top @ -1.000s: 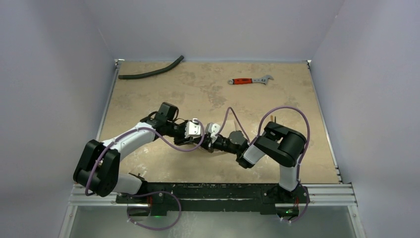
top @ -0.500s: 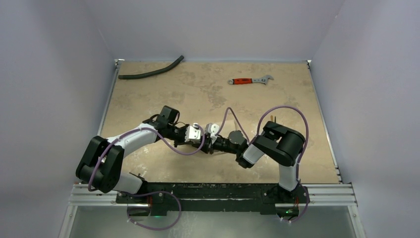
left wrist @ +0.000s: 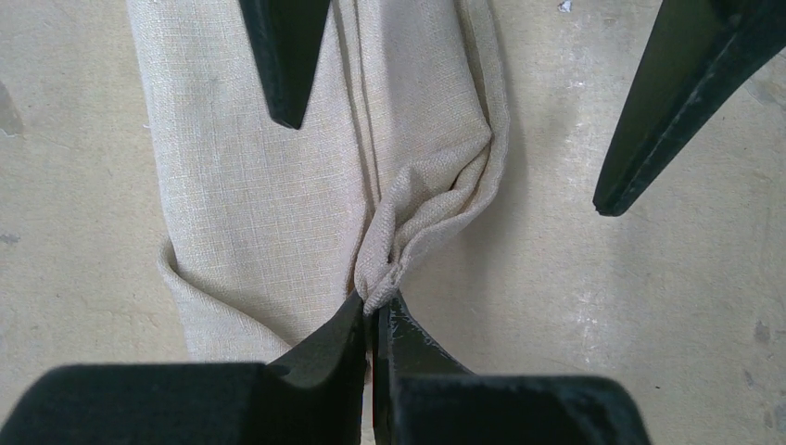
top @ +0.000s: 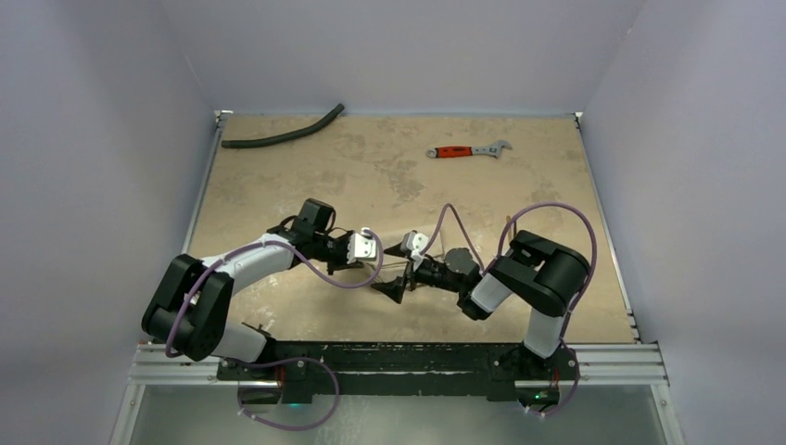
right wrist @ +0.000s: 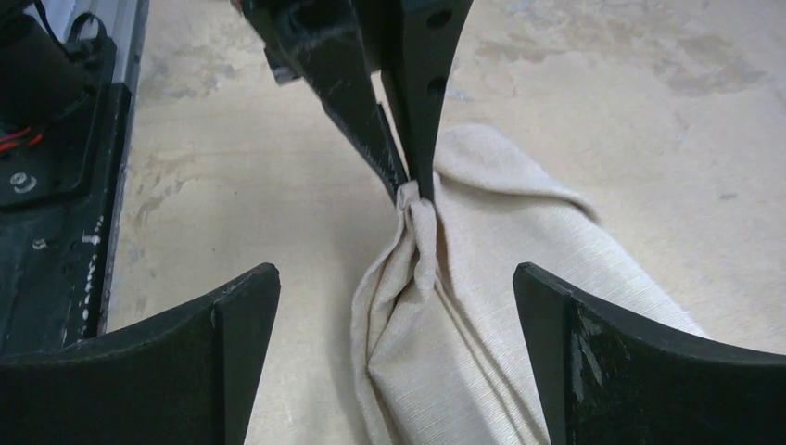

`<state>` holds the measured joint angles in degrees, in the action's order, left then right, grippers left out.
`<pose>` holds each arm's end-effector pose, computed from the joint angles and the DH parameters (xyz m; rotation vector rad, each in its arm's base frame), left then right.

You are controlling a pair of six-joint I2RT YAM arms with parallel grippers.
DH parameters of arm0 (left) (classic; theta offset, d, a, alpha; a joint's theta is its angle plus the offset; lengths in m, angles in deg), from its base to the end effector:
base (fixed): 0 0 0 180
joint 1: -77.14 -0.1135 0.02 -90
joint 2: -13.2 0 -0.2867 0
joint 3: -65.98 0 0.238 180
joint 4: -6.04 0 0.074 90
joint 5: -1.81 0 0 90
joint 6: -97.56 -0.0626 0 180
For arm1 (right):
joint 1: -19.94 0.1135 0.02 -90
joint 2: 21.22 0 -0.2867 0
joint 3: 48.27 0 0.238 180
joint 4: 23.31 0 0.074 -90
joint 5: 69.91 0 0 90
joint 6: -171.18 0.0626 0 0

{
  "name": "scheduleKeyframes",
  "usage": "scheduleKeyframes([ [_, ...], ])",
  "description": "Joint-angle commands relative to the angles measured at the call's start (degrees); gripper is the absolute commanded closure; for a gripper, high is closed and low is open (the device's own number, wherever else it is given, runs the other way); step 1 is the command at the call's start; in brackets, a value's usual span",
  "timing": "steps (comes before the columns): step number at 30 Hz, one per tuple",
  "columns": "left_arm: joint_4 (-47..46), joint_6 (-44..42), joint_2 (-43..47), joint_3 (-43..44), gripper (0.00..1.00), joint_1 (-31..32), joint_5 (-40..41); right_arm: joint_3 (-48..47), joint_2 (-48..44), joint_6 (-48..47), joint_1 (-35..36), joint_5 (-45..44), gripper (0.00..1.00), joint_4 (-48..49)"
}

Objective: Fold the napkin into a case and place the utensils inside
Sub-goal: Pick up the 2/3-rectangle-folded napkin at the center of the board.

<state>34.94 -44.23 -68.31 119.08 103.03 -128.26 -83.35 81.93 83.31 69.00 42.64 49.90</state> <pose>0.2099 -0.1467 0.1812 1.6741 1.6773 -0.6826 0.1820 0.2464 0.1837 -0.9192 1.2760 1.0025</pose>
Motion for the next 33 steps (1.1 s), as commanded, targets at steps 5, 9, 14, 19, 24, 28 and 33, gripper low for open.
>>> scheduleKeyframes([
  [5, -0.59, 0.21, 1.91, 0.43, 1.00, -0.62, -1.06, -2.57, 4.54, -1.87, 0.01, 0.53, 0.02, 13.97],
  [9, -0.95, 0.61, 1.99, 0.51, 1.00, -0.74, -1.14, -5.48, 6.98, -3.46, -0.02, -0.40, 0.07, 15.87],
  [14, -0.85, 0.85, 2.09, 1.03, 1.00, -0.93, -0.89, -8.01, 10.79, -2.59, 0.05, -0.93, 0.14, 19.93],
  [19, -0.75, 0.99, 2.07, 1.14, 1.00, -1.30, -0.79, -8.77, 13.07, -0.91, 0.07, 1.21, 0.22, 21.70],
  [24, -0.64, 0.46, 1.91, 1.18, 1.00, -1.28, -0.89, -9.14, 12.82, -0.04, -0.01, 2.54, 0.43, 22.42],
  [28, -0.85, 0.37, 1.89, 1.09, 1.00, -1.29, -0.60, -9.06, 12.21, 1.14, 0.03, 2.31, 0.50, 23.39],
  [33, -0.91, 0.00, 1.97, 0.89, 1.00, -1.28, -0.65, -9.16, 12.15, 2.63, 0.05, 1.70, 0.42, 24.56],
])
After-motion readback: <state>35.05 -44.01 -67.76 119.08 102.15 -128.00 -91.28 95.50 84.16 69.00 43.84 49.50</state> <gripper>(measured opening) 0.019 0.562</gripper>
